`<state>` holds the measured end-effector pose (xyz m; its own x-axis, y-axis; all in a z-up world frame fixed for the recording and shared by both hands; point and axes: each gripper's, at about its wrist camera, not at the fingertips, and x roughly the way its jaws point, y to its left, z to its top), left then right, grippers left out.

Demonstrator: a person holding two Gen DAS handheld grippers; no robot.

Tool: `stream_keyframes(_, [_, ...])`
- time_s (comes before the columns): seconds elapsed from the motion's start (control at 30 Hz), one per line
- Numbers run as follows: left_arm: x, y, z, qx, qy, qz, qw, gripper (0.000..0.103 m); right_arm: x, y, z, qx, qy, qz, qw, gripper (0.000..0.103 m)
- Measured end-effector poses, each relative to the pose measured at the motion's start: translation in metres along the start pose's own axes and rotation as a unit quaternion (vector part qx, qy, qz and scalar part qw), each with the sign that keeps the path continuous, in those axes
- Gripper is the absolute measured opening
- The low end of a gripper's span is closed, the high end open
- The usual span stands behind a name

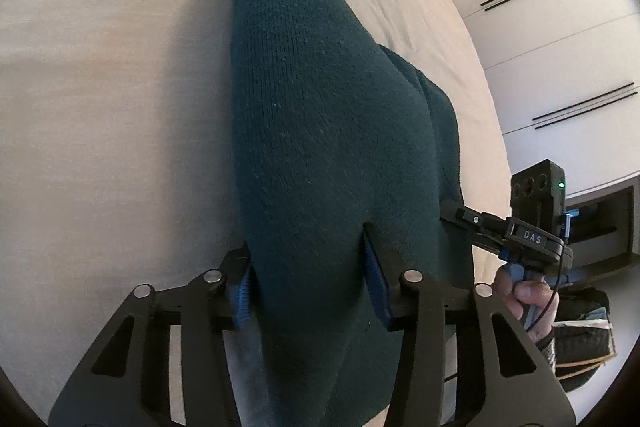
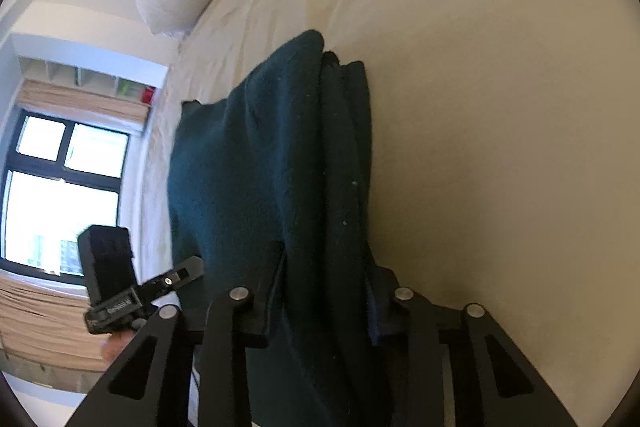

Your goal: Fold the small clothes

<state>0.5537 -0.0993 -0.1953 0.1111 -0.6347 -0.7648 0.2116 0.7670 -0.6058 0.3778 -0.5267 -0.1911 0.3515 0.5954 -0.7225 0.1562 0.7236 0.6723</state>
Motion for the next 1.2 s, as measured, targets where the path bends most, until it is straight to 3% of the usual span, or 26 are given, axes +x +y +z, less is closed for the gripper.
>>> stream_keyframes(0.3, [-0.004, -0.009, -0.003, 0.013, -0.008, 0.024, 0.9996, 0.034, -0.005, 0.005, -0.006, -0.021, -0.008, -0.015, 1.0, 0.024])
stream_keyframes(0.63, [-0.021, -0.031, -0.004, 0.027, -0.02, 0.04, 0.9986, 0.032, -0.019, 0.053, -0.015, -0.096, -0.042, -0.099, 0.99, 0.022])
stream_keyframes(0.8, [-0.045, -0.044, -0.01, 0.039, -0.034, 0.048, 0.9975, 0.032, -0.032, 0.079, -0.024, -0.129, -0.053, -0.111, 0.984, 0.022])
stream_keyframes(1.03, [-0.105, -0.052, -0.04, 0.068, -0.062, 0.061, 0.9939, 0.032, -0.049, 0.121, -0.061, -0.16, -0.068, -0.086, 0.981, 0.022])
stream_keyframes(1.2, [-0.149, -0.039, -0.083, 0.074, -0.07, 0.07, 0.9923, 0.032, -0.048, 0.151, -0.106, -0.184, -0.067, -0.06, 0.979, 0.022])
